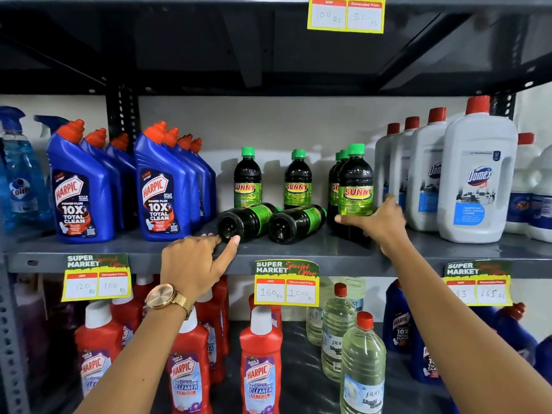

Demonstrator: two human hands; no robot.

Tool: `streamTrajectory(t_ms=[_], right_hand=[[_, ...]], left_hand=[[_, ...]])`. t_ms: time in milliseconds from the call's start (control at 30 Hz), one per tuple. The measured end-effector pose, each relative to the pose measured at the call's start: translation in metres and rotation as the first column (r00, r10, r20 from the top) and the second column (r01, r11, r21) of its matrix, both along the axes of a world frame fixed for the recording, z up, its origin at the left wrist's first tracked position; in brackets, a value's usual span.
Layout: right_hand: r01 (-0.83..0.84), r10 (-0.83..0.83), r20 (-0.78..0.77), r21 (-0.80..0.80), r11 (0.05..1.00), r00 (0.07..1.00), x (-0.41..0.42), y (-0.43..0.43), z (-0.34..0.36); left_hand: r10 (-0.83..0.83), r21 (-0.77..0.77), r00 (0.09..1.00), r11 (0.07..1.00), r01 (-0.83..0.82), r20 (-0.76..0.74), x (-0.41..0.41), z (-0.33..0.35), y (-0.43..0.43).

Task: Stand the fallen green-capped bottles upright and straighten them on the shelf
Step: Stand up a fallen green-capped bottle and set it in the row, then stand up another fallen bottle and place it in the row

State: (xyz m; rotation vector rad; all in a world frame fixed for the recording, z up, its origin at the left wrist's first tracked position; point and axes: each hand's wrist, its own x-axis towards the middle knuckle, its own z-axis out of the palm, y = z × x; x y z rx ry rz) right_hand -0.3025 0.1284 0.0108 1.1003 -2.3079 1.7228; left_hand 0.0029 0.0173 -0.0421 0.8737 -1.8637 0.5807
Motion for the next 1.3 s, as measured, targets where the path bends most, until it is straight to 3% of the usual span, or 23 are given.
streamTrajectory(t_ms=[67,133,167,233,300,400,500,600,700,800,900,1000,1100,1300], right_hand=[[0.159,-0.2,-0.217,-0.189,0.969,0.956,0.015,0.007,0.004],[0.089,-0.251,-0.349,-0.418,0.904,0.903,0.035,0.013,0.006],[0.037,-0.214,-0.398,-0.407,0.913,0.892,0.045,0.013,0.008],[-0.037,-0.044,-0.416,-0.185,0.982,0.908,0.058,0.003,0.012],[-0.145,0.16,-0.183,0.093,0.985,0.97,0.067,-0.013,0.018],[-0.251,0.188,0.198,0.375,0.892,0.962,0.076,-0.035,0.027],[-0.327,0.132,0.404,0.465,0.823,0.905,0.075,-0.051,0.036],[-0.33,0.09,0.436,0.512,0.793,0.895,0.079,-0.06,0.044],[-0.344,0.128,0.443,0.451,0.824,0.887,0.087,-0.062,0.041],[-0.339,0.201,0.445,0.256,0.905,0.873,0.089,-0.059,0.028],[-0.264,0.249,0.303,0.01,0.964,0.92,0.091,-0.056,0.012],[-0.17,0.184,0.087,-0.147,0.974,0.979,0.095,-0.052,0.005],[-0.135,0.126,-0.092,-0.101,0.986,0.988,0.097,-0.055,0.008],[-0.213,0.209,-0.078,-0.051,0.976,0.975,0.095,-0.06,0.006]], left_hand=[[-0.016,-0.004,1.0,1.0,0.016,0.023,0.003,0.0,-0.001],[-0.039,-0.012,0.997,0.999,0.04,0.063,0.009,0.0,-0.005],[-0.051,-0.021,0.995,0.998,0.053,0.085,0.011,0.0,-0.007],[-0.064,-0.052,0.99,0.996,0.071,0.122,0.016,0.0,-0.011],[-0.071,-0.066,0.986,0.994,0.082,0.151,0.019,0.001,-0.011],[-0.077,-0.041,0.983,0.996,0.085,0.167,0.019,0.001,-0.011],[-0.064,-0.012,0.986,0.998,0.066,0.155,0.017,0.0,-0.011],[-0.038,0.011,0.988,0.999,0.037,0.151,0.016,0.0,-0.011],[-0.025,0.037,0.99,0.999,0.02,0.137,0.016,0.0,-0.01],[-0.026,0.068,0.992,0.998,0.017,0.125,0.015,-0.002,-0.01],[-0.046,0.083,0.992,0.996,0.037,0.116,0.015,-0.004,-0.013],[-0.054,0.066,0.993,0.997,0.048,0.103,0.014,-0.005,-0.015],[-0.055,0.059,0.995,0.997,0.05,0.088,0.014,-0.006,-0.017],[-0.05,0.008,0.997,0.999,0.05,0.065,0.014,-0.006,-0.018]])
